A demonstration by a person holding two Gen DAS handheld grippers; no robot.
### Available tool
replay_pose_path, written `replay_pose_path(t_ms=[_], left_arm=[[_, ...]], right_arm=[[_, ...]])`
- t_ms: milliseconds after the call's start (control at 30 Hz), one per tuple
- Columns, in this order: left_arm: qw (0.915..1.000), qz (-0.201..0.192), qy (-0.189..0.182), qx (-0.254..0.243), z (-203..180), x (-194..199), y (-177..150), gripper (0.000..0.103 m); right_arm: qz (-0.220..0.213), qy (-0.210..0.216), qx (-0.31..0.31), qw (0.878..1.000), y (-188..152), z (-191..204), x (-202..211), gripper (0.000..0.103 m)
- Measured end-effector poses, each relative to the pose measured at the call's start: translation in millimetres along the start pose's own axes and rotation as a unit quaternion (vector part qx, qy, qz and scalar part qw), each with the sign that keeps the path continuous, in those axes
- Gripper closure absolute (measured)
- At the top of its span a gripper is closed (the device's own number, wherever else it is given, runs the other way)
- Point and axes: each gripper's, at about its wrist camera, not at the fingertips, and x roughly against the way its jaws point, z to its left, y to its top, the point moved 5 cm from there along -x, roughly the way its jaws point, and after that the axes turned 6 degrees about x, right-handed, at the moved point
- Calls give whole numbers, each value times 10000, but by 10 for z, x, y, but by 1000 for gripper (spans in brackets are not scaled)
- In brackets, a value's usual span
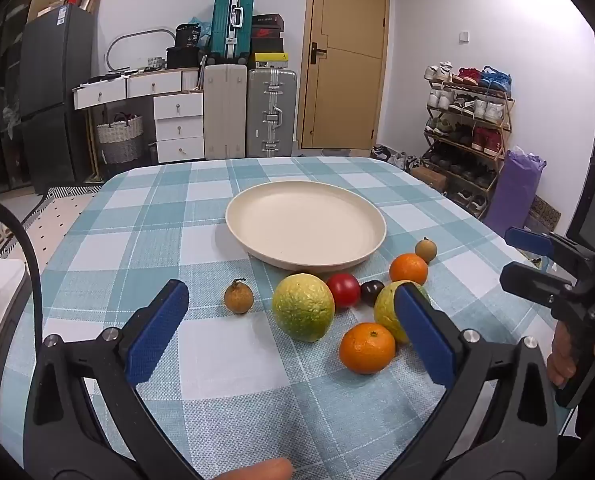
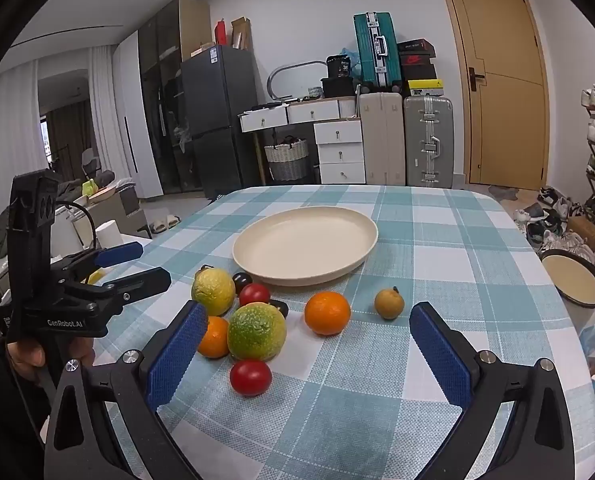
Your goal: Organize fruits
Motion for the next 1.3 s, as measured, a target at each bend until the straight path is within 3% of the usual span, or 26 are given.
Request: replay_pose_path(t_ms=[1300], left_arm=[[10000,11,16,-34,-1,-4,0,1]], right_arm=[[33,-12,77,10000,-13,45,-17,0]])
